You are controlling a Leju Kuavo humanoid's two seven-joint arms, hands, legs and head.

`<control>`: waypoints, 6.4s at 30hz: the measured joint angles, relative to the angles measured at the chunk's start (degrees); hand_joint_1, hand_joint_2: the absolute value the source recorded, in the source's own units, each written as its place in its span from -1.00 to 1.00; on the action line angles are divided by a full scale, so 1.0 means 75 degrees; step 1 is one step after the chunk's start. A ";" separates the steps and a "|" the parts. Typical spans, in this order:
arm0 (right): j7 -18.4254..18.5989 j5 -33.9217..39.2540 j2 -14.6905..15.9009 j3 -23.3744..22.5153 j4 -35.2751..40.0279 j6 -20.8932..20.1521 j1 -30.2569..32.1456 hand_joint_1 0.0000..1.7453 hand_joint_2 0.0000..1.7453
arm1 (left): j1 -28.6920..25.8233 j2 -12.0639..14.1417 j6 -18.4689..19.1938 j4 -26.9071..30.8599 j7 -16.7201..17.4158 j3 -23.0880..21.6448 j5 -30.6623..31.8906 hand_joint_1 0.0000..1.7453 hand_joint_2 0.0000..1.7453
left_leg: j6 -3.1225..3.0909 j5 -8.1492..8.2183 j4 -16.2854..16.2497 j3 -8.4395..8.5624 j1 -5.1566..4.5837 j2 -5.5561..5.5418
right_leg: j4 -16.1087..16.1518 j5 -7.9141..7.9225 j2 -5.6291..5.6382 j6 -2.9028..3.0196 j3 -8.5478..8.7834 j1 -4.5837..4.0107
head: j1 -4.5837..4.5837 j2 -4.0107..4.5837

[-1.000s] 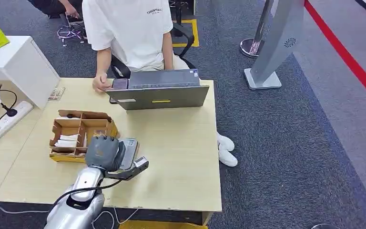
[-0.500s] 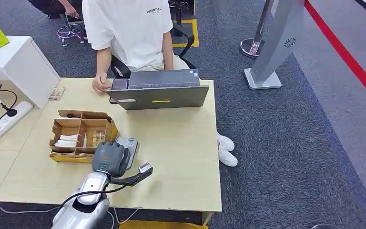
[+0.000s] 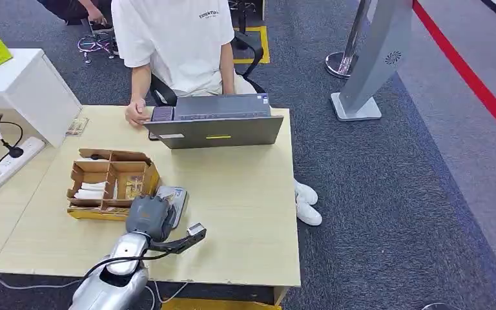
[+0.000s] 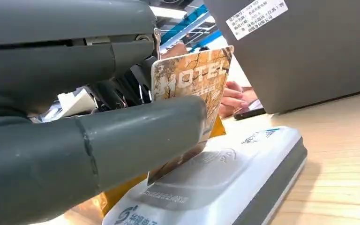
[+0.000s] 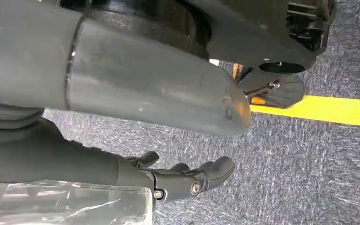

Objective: Pass the card to the sensor for recognition and then transmit it.

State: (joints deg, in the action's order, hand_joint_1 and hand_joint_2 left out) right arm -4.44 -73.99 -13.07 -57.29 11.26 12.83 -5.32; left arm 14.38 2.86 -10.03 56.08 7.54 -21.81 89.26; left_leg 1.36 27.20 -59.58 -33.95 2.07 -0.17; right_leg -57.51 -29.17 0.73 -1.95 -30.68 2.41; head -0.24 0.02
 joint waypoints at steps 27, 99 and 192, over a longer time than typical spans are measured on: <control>-0.0050 -0.0262 0.0000 0.0020 0.0000 -0.0050 -0.0002 -1.00 -1.00 | 0.2061 0.1835 -0.0950 0.1383 0.0408 0.0373 0.0070 1.00 -1.00 | 0.0004 -0.0026 0.0003 -0.0004 0.0011 -0.0003 | -0.0009 0.0018 -0.0008 0.0012 -0.0003 -0.0010 | -0.0003 0.0000; 0.0020 0.1017 -0.0154 -0.1201 0.0006 0.0577 -0.0027 -1.00 -1.00 | -0.2733 0.2265 -0.0452 0.6074 0.0204 -0.1054 -0.0177 -1.00 1.00 | 0.0003 -0.0014 0.0001 -0.0044 0.0008 0.0017 | -0.0001 0.0022 0.0006 0.0003 -0.0049 -0.0006 | -0.0003 0.0000; 0.0096 0.0350 0.0108 -0.0790 0.0006 0.0201 -0.0015 -1.00 -1.00 | -0.1287 0.0938 0.0326 0.2742 0.0390 0.1174 -0.0784 1.00 1.00 | -0.0002 -0.0029 0.0000 -0.0051 0.0008 0.0011 | -0.0002 0.0031 0.0006 0.0000 -0.0053 -0.0007 | -0.0003 0.0000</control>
State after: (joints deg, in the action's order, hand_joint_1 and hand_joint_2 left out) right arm -3.72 -71.36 -12.26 -63.21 11.30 14.34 -5.43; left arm 4.73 9.90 -7.59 76.65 10.47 -13.00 83.38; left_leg 1.35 26.99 -59.58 -34.34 2.13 -0.09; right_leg -57.53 -28.93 0.77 -1.95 -31.08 2.36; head -0.26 0.02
